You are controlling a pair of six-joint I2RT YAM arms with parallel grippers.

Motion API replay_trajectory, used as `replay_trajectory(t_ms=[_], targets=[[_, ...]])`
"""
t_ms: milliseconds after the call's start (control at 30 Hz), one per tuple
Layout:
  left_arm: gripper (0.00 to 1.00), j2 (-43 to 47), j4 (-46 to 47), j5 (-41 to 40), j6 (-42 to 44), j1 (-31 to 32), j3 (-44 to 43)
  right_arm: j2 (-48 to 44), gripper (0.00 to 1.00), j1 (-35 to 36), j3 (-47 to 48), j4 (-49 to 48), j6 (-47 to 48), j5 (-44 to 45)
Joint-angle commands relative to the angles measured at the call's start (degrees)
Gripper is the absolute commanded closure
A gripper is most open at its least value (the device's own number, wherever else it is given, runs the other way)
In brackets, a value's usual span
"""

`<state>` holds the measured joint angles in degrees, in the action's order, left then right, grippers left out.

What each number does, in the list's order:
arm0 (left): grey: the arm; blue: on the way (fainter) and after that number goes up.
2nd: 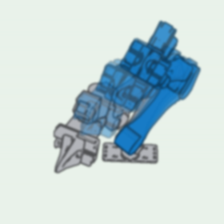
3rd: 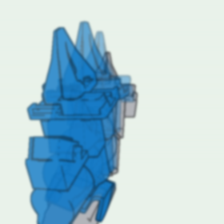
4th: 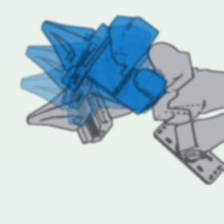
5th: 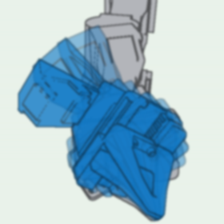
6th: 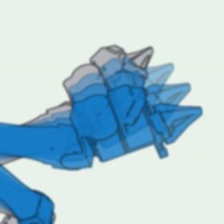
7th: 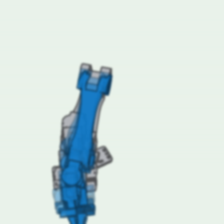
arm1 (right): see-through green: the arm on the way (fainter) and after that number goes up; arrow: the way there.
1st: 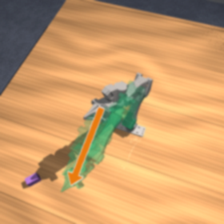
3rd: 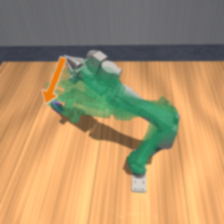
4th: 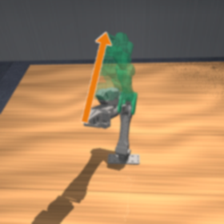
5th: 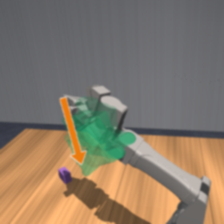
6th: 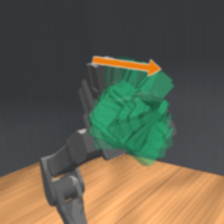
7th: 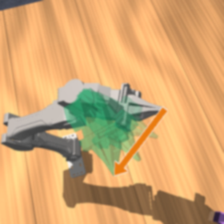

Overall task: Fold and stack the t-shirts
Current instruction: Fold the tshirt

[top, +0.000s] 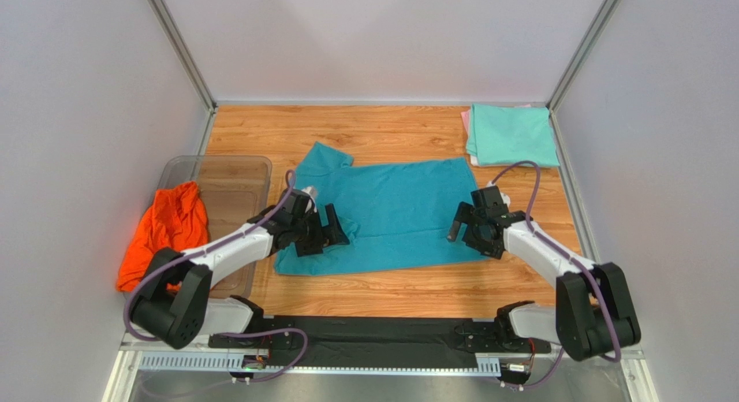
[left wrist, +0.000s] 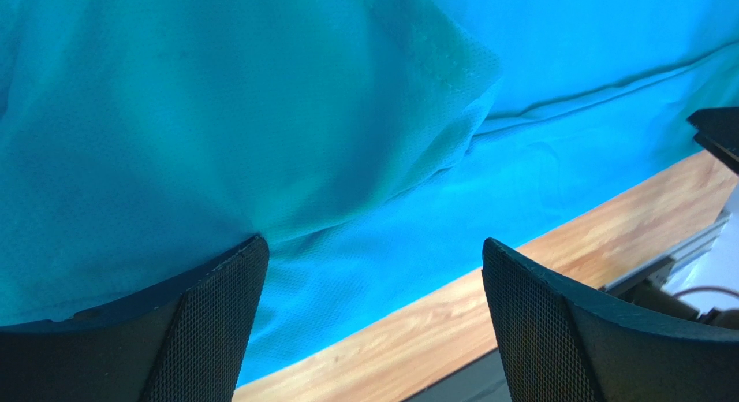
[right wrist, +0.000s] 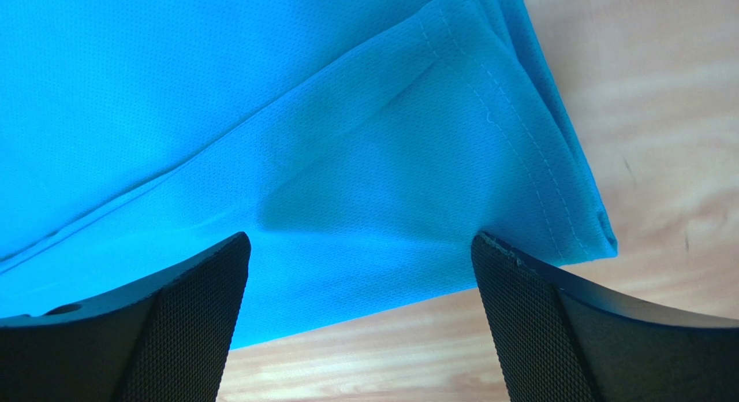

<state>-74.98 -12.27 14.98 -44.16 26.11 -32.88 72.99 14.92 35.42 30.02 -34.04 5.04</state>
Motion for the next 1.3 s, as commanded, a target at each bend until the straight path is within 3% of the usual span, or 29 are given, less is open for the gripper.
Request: replay_trajectory(t_ms=[0,333,733,1000,1267], targets=[[0.0,5.9,-3.5,-3.5,-3.5,2.7,5.6,-7.7,0.0,-0.2,-4.5,6.5,-5.0,0.6],[0.0,19.8,-7.1,-5.6,-8.5,7.3,12.9,-21.8,0.0,1.5,-10.7,11.9,-13.1,-6.6],[0.0,28.4,-17.2,-8.7,-6.0,7.6,4.4,-30.0,0.0,2.8,-6.2,15.6,-12.6,-2.5],[0.0,17.4,-20.8,-17.7,0.7,6.4,-12.7,-27.6,0.0,2.8,5.4,16.9,-7.1,5.2],[0.0,-3.2,-21.3,-20.4,8.1,-4.4,-32.6,-27.2,0.0,2.8,5.4,16.8,-3.1,8.5]])
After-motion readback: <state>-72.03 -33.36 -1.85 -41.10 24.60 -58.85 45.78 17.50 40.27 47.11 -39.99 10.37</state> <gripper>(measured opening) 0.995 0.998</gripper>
